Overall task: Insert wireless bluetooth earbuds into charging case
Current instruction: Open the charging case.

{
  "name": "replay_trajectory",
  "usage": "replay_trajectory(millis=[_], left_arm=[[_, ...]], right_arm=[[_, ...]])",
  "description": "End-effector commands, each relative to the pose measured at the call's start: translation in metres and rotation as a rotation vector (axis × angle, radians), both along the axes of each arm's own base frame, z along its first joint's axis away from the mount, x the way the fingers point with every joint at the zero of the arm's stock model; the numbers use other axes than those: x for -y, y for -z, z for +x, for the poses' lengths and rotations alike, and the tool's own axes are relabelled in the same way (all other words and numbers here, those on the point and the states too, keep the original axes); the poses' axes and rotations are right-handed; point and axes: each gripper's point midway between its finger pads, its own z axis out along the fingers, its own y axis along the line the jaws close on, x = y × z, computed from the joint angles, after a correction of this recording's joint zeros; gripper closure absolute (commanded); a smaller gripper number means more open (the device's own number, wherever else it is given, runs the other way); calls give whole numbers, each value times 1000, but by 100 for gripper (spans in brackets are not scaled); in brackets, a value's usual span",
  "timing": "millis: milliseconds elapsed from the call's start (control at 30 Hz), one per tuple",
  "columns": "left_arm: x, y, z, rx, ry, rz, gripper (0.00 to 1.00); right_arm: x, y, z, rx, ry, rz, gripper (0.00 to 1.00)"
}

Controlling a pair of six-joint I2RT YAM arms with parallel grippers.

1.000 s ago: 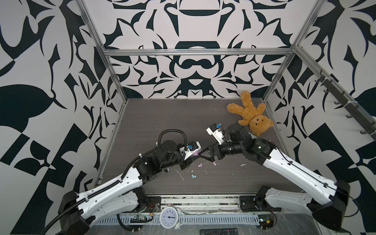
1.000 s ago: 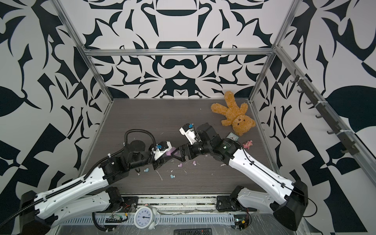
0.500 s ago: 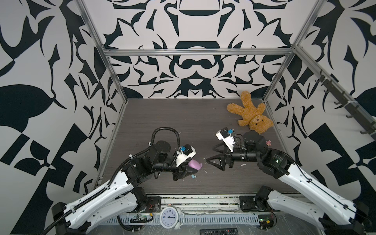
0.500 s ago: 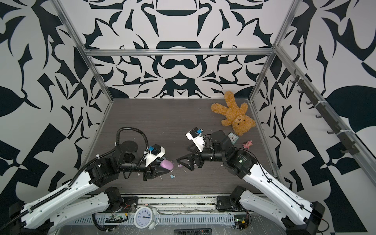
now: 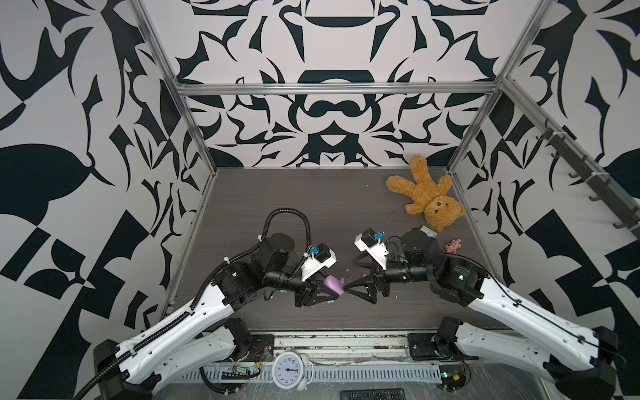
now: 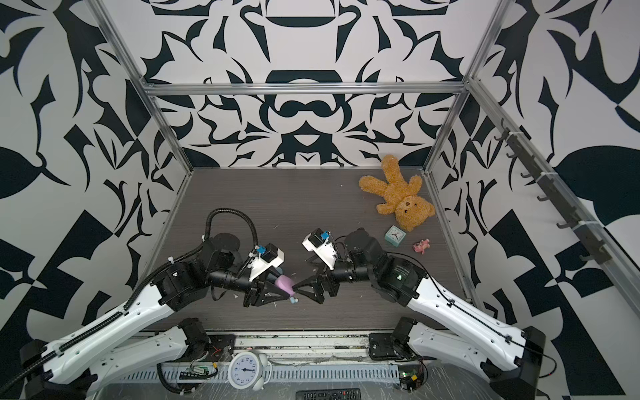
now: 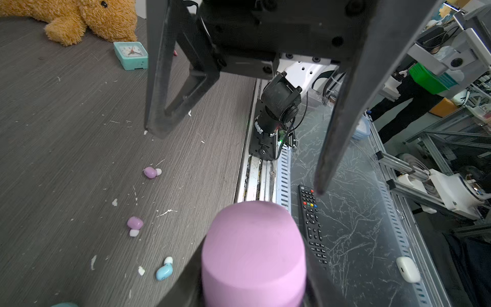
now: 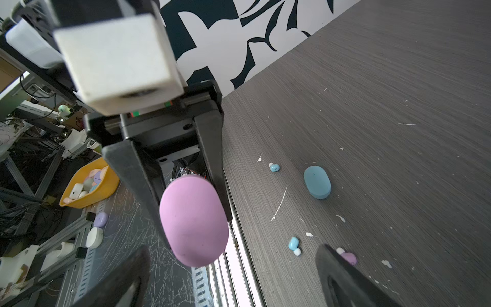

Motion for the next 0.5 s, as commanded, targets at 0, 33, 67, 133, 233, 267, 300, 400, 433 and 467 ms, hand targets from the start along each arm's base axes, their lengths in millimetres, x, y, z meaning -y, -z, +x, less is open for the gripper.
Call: replay_trajectory(millis=[0,33,67,133,233,267,300,400,433,467], left_arm=[[1,-9,-3,-15,21,-17,100],[1,-8,-3,-19,21,-13,100],[2,-7,-2,-23,22,-10,100],[2,-7,-2,-27,25,-9,100],[3,-7,-2,-25,25,-9,100],[3,-8,-1,-26,24,-9,100],[3,-8,-1,-28,26,-10,100],[3,-8,-1,-32,26,-8,100],[2,-9,-1,-33,24,-10,100],[2,-9,-1,-33,25,-12,100]], right_arm=[[-3,-4,0,68,-8,5,1],[-4,-3,-1,73,-10,0,1],[-4,-3,-1,76,-6,-2,1],[-4,-1,-1,78,-9,-10,1],[-6,4,-3,73,-20,-26,1],[-6,5,-4,74,-22,-31,1],[-7,8,-4,75,-24,-39,1],[-7,14,-5,80,-25,-63,1],[-7,16,-5,80,-26,-70,2],[-7,17,-5,82,-24,-75,2]])
